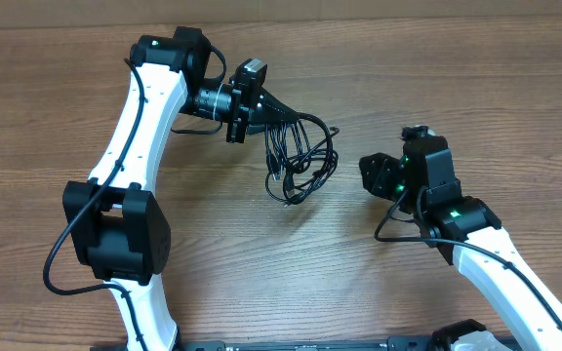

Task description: Untangle cables

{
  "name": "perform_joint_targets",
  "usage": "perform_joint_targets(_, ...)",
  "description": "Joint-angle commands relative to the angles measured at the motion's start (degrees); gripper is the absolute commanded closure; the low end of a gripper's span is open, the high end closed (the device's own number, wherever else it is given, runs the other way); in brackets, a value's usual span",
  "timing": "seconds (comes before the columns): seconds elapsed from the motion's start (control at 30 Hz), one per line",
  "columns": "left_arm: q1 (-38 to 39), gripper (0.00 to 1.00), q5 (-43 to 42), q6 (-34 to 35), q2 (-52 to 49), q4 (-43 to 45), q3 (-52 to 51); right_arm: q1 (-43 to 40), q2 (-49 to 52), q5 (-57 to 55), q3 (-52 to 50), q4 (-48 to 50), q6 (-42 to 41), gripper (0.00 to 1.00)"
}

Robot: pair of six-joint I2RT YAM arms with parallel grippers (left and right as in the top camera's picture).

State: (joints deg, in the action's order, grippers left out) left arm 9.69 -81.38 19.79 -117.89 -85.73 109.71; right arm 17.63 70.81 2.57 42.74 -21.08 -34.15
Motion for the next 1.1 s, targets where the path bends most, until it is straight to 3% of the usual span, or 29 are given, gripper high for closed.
perform_joint_targets(0.0, 0.31, 0.96, -2.21, 1.05, 1.42, 0.46, 1.29, -0.02, 0.04, -3.76, 0.09, 0.48, -2.73, 0.49)
perform_joint_targets(0.27, -0.02, 0.94, 2.71, 1.07, 1.42, 5.44, 1.29, -0.02, 0.04, 17.66, 0.09, 3.93, -0.96, 0.37)
perform_joint_targets(0.4, -0.02, 0.81, 9.75, 1.05, 1.42, 7.37, 1.29, -0.02, 0.04, 21.94, 0.09, 6.05, -0.96, 0.33)
perform_joint_targets(0.43, -0.02, 0.69, 13.75, 1.03, 1.42, 7.93, 1.29, -0.02, 0.04, 21.99, 0.09, 6.34, -0.96, 0.33)
perform_joint_targets(0.47, 0.00, 0.51, 17.49, 1.03, 1.42, 8.17, 1.29, -0.02, 0.04, 21.99, 0.09, 6.45, -0.96, 0.32)
perform_joint_targets(0.5, 0.09, 0.23, 24.13, 1.03, 1.42, 8.15, 1.29, -0.02, 0.04, 21.97, 0.09, 6.45, -0.94, 0.32)
perform_joint_targets(0.53, 0.17, 0.00, 29.22, 1.03, 1.42, 7.98, 1.29, -0.02, 0.04, 21.99, 0.09, 6.40, -0.94, 0.32)
perform_joint_targets(0.93, 0.55, 0.00, 70.69, 1.09, 1.42, 3.61, 1.18, -0.02, 0.04, 21.97, 0.09, 6.43, -0.94, 0.31)
perform_joint_targets(1.07, 0.55, 0.00, 72.96, 1.09, 1.40, 3.80, 1.03, -0.02, 0.04, 21.92, 0.09, 6.43, -0.92, 0.31)
